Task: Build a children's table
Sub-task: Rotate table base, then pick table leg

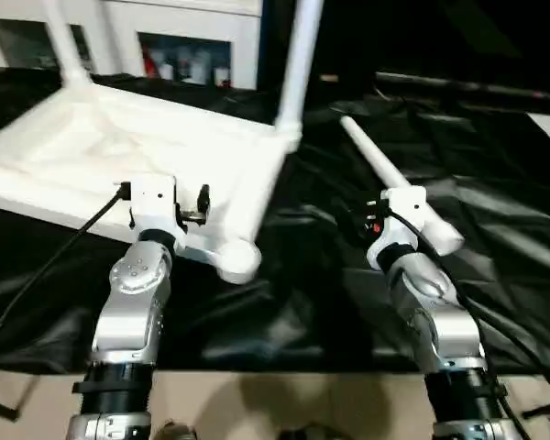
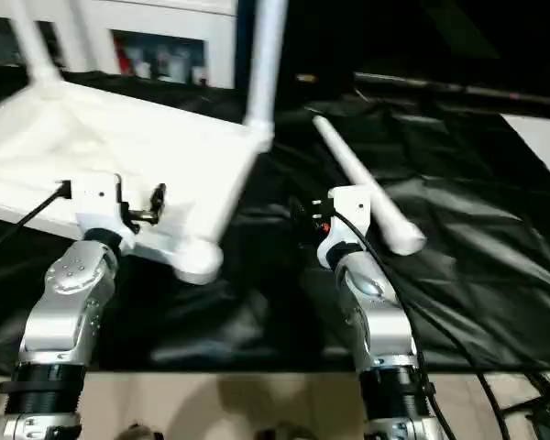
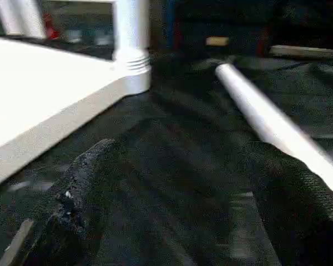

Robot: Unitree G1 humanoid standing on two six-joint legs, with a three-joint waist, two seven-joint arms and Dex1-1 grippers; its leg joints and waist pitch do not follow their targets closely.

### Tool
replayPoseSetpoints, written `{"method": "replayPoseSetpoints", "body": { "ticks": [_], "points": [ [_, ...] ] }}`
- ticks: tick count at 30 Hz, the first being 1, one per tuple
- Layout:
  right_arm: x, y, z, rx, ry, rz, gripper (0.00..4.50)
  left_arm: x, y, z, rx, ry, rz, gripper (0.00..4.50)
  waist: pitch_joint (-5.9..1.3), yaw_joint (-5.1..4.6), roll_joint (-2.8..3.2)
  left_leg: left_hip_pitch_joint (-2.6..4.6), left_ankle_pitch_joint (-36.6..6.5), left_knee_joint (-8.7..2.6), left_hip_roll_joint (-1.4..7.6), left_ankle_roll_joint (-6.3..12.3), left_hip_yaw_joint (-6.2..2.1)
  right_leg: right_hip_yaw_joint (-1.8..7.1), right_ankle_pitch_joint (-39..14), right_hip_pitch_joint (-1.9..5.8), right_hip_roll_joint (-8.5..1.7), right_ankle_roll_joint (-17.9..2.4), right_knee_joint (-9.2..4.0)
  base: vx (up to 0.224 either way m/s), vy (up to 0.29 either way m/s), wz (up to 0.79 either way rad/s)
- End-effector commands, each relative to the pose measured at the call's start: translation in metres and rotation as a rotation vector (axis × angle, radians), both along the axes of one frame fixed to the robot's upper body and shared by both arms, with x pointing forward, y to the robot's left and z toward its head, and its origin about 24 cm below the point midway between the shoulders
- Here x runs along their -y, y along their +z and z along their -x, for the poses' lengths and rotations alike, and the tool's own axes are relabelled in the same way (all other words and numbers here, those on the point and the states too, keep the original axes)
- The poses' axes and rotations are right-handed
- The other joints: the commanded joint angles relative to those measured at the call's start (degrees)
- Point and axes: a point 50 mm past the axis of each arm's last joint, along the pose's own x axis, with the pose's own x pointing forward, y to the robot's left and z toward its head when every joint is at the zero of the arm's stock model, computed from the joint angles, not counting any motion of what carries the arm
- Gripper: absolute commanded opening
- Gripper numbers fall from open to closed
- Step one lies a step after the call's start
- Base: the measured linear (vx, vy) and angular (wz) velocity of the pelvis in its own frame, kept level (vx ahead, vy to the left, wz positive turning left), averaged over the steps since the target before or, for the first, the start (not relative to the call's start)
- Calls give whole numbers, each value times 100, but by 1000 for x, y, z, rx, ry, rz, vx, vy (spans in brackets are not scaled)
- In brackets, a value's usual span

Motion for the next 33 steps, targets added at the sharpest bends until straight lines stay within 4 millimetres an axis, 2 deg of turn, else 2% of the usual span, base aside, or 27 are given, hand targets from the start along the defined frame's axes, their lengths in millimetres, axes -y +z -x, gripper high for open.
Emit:
{"method": "replayPoseSetpoints", "body": {
  "ticks": [1, 2, 3, 4, 5, 6, 7, 9, 10, 11, 12, 13, 14, 15, 16, 17, 19, 21, 24, 25, 26, 28, 29, 30, 31, 32, 33],
  "points": [
    [2, -4, 0, -14, -4, -4, 376, -13, -3, 2, -13, 65, -31, 447, -402, 110, 240, -24, -171, -643, 338, 323, -218, 426, -1329, 600, -895, 343, -964, -36, -139, 10],
    [2, -4, -1, -15, -4, -4, 376, -14, -3, 2, -14, 68, -32, 447, -434, 89, 350, 190, 228, -919, 963, 712, -621, 212, -987, 451, -715, 959, -758, -41, -133, -7],
    [1, -5, -1, -18, -1, -11, 376, -16, -1, 3, -8, 64, -41, 447, -495, -109, 278, 741, 2105, -949, 1735, 1934, -1039, 453, -943, -444, -796, 1164, 607, -20, -141, -17],
    [1, -5, -1, -18, 0, -13, 376, -16, -1, 3, -3, 58, -42, 447, -516, -120, 202, 802, 2929, -794, 1418, 2129, -885, 659, -491, -655, -844, 908, 661, -20, -141, -17],
    [-1, -4, -2, -16, 7, -19, 376, -15, 1, 2, 14, 35, -41, 447, -435, -28, 145, 382, 3044, -642, 716, 1941, -482, 910, 407, -344, -867, 574, 219, -34, -128, -1],
    [-2, -4, -2, -12, 11, -21, 376, -14, 3, 2, 23, 26, -42, 447, -498, 73, 47, 128, 2307, -509, 204, 1234, -264, 1072, 940, 94, -1079, 316, 23, -67, -113, -5],
    [-5, -5, -2, -21, 31, -12, 376, -12, 3, 2, 25, 10, -38, 447, -428, 133, 69, 26, 1788, -651, 253, 833, -274, 1066, 716, 188, -1147, 223, -105, -67, -113, -5],
    [-8, -5, -2, -28, 45, -9, 376, -11, 3, 1, 27, 7, -28, 447, -272, 233, -11, 274, -1042, -1001, 379, -466, -162, 977, -2589, 309, -1022, 200, -404, -78, -127, 2],
    [-10, -6, -2, -36, 50, -2, 376, -10, 3, 1, 26, 9, -22, 447, -253, 158, 125, 770, -1726, -878, 416, -907, 86, 1105, -3552, -66, -707, 210, -607, -78, -133, 6],
    [-12, -6, -2, -25, 62, 5, 376, -9, 3, 0, 27, 5, -28, 447, -136, 83, -19, 918, -2376, -906, 288, -1045, 154, 997, -4002, -52, -458, 102, -705, -109, -137, -27],
    [-12, -6, -2, -20, 65, 2, 376, -8, 3, 0, 28, 4, -30, 447, -67, 127, 127, 1246, -2889, -1003, 425, -1148, 168, 924, -4071, -231, -365, 70, -761, -96, -106, -62],
    [-13, -5, -2, -19, 66, 2, 376, -8, 3, 0, 28, 4, -31, 447, -59, 39, 109, 1365, -3169, -1060, 474, -1135, 116, 784, -3945, -247, -264, 80, -714, -96, -106, -62],
    [-13, -5, -2, -16, 71, 10, 376, -8, 3, 0, 27, 5, -30, 447, -10, 13, 32, 933, -3537, -1304, 583, -902, -115, 458, -3605, 155, -484, 257, -600, -25, -40, -74],
    [-13, -5, -2, -16, 79, 10, 376, -8, 3, 0, 27, 6, -29, 447, -105, 6, 225, 716, -3541, -1452, 647, -766, -189, 497, -3526, 551, -704, 486, -525, 15, 22, -61],
    [-13, -4, -4, -15, 90, 7, 376, -8, 2, 0, 27, 9, -28, 447, -178, -35, 185, 551, -3073, -1393, 613, -747, -233, 491, -3763, 751, -879, 741, -589, 15, 22, -61],
    [-14, -3, -4, -12, 98, 3, 376, -8, 2, 1, 27, 12, -27, 447, -173, -5, 238, 570, -2904, -1377, 580, -766, -234, 492, -3958, 753, -936, 794, -680, 30, 29, -39],
    [-14, -2, -5, -10, 106, 0, 376, -9, 2, 1, 27, 18, -29, 447, -229, 0, 147, 413, -1944, -1252, 426, -754, -224, 526, -4285, 899, -1059, 971, -864, 32, 5, -34],
    [-15, -1, -6, -7, 125, 26, 376, -11, 1, 2, 26, 24, -33, 447, -298, 57, 96, 347, -853, -1247, 329, -540, -212, 584, -3486, 962, -995, 565, -814, 62, -1, -19],
    [-18, -2, -5, -7, 172, 67, 376, -13, 0, 4, 24, 29, -37, 447, -292, 54, 95, 681, -437, -1331, 401, -299, -159, 538, -1992, 716, -778, -578, -578, 92, -10, 5],
    [-20, -2, -4, -4, 194, 83, 376, -14, 0, 5, 22, 32, -42, 447, -301, 162, -17, 172, -175, -1213, 239, 157, -306, 411, -1784, 1048, -918, -492, -598, 112, -16, 20],
    [-22, -2, -4, -3, 208, 93, 376, -14, 0, 5, 21, 34, -45, 447, -401, 168, 104, 247, 277, -1112, 194, 656, -356, 306, -1550, 1024, -1022, -512, -624, 139, 1, 50],
    [-23, -3, -3, 3, 228, 116, 376, -15, -1, 6, 20, 42, -51, 447, -484, 182, 165, 144, 1381, -989, 128, 1215, -477, 125, -607, 1126, -891, -594, -519, 153, -1, 73],
    [-23, -3, -3, 2, 227, 112, 376, -15, -1, 7, 20, 44, -51, 447, -511, 138, 199, 338, 2304, -969, 119, 1589, -627, -42, 74, 1026, -648, -594, -371, 165, -2, 78],
    [-23, -2, -3, 3, 231, 80, 376, -17, -1, 9, 18, 54, -58, 447, -561, -43, 291, 1104, 3451, -950, 315, 2407, -1181, -185, -22, 424, -325, -325, 54, 192, -37, 71],
    [-23, -1, -3, -7, 230, 40, 376, -18, -1, 10, 17, 59, -63, 447, -544, -136, 340, 1588, 4093, -917, 601, 2878, -1587, -81, -630, -119, -319, -41, 330, 192, -37, 71],
    [-23, -1, -3, -3, 237, 33, 376, -19, -1, 10, 16, 62, -66, 447, -599, -255, 279, 1995, 4899, -873, 1084, 2764, -1643, 175, -1115, -476, -536, 257, 448, 183, -64, 36],
    [-23, 0, -4, -1, 244, 32, 376, -21, -1, 11, 15, 70, -68, 447, -365, -41, 50, 1424, 4171, -1112, 798, 2066, -1170, 565, -251, -464, -734, 543, 444, 69, -47, 5]
  ]
}}
